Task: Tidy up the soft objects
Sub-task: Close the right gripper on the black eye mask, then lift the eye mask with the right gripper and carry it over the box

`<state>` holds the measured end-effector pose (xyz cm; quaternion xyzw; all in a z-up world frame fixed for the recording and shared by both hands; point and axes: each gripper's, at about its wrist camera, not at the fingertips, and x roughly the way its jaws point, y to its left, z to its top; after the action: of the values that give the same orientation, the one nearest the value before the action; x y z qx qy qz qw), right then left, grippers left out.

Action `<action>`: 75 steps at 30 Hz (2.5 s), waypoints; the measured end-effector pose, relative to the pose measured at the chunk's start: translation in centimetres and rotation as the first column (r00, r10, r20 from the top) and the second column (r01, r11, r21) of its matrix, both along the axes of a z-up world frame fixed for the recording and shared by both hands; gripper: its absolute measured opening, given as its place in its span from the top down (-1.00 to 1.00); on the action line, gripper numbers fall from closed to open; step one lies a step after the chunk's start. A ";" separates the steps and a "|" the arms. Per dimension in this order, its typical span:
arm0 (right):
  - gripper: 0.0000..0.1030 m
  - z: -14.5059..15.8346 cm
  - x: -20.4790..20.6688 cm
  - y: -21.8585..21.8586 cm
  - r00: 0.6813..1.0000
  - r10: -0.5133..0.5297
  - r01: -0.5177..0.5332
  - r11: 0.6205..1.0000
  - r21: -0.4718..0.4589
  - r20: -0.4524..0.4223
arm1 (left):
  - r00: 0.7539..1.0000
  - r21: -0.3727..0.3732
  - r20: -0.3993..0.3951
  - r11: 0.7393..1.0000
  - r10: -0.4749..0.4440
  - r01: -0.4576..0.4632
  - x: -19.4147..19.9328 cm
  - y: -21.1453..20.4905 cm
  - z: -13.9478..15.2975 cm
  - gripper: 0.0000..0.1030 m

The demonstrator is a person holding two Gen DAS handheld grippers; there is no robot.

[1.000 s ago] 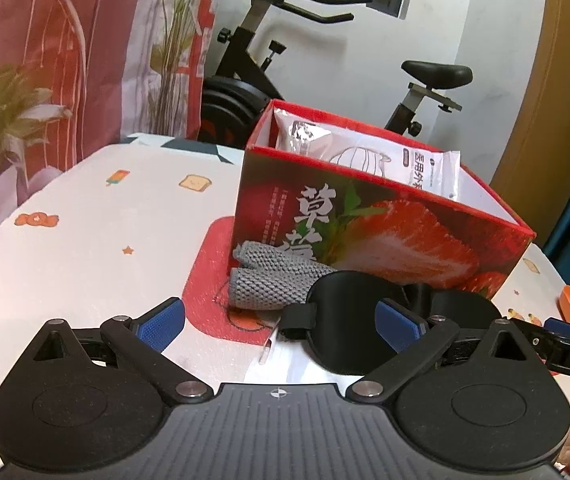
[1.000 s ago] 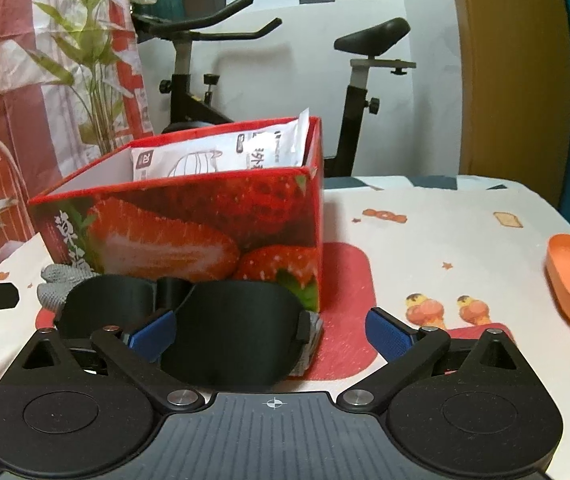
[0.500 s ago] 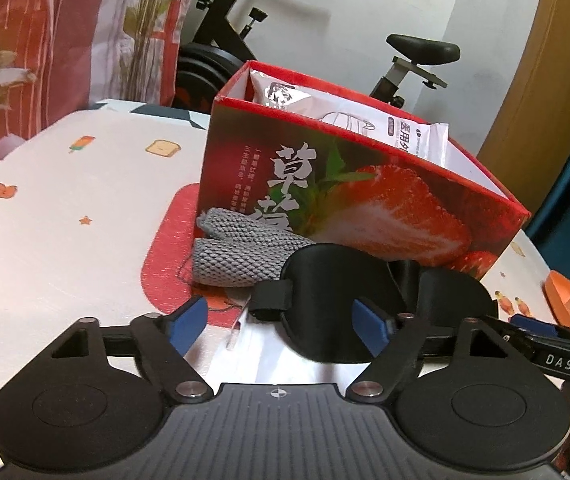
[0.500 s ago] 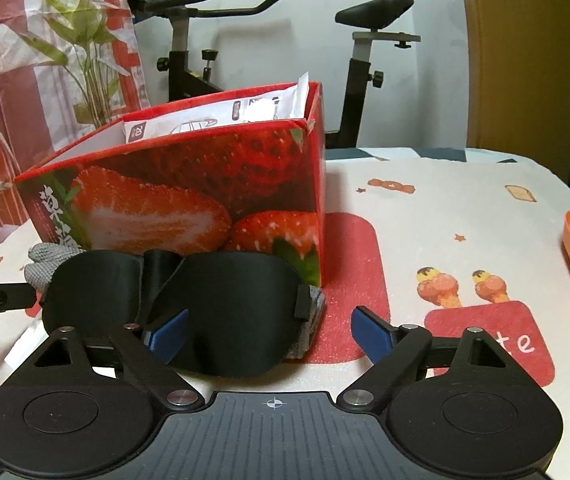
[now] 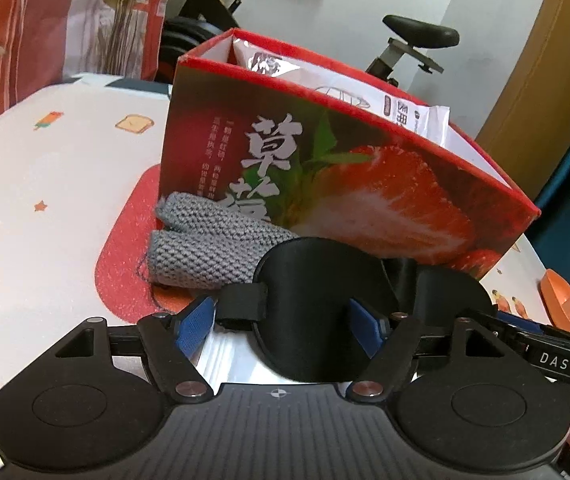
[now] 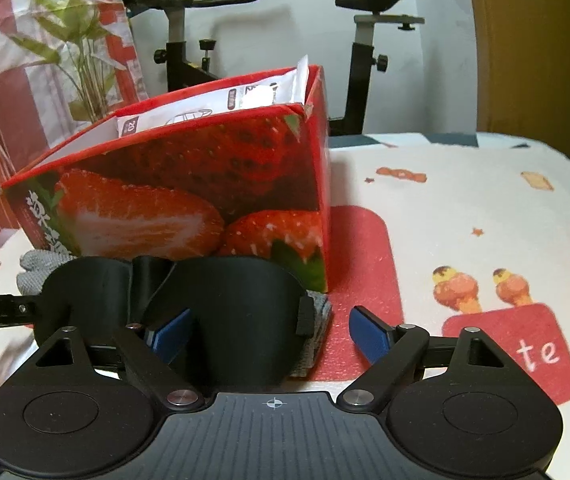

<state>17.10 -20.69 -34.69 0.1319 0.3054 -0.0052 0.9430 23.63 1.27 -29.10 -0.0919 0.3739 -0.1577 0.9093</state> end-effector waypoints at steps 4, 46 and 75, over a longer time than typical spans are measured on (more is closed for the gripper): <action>-0.26 -0.3 0.1 0.1 1.000 0.027 -0.027 0.999 0.016 -0.002 | 1.000 0.006 0.014 1.000 -0.008 0.008 0.0 -0.6 -0.1 -0.47; 0.75 6.8 -6.2 2.8 0.971 0.142 -0.130 0.989 -0.073 0.195 | 0.971 0.030 0.227 0.997 -0.073 0.068 -7.3 0.1 5.2 0.66; 0.75 20.8 -1.1 2.9 0.900 0.188 -0.114 0.972 -0.204 0.393 | 0.885 0.007 0.461 0.997 -0.071 0.076 -3.7 -0.6 17.6 0.66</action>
<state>16.01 -17.76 -13.84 0.0223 0.1086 0.0690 0.9914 19.93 0.65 -11.45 -0.0428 0.1498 -0.2112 0.9649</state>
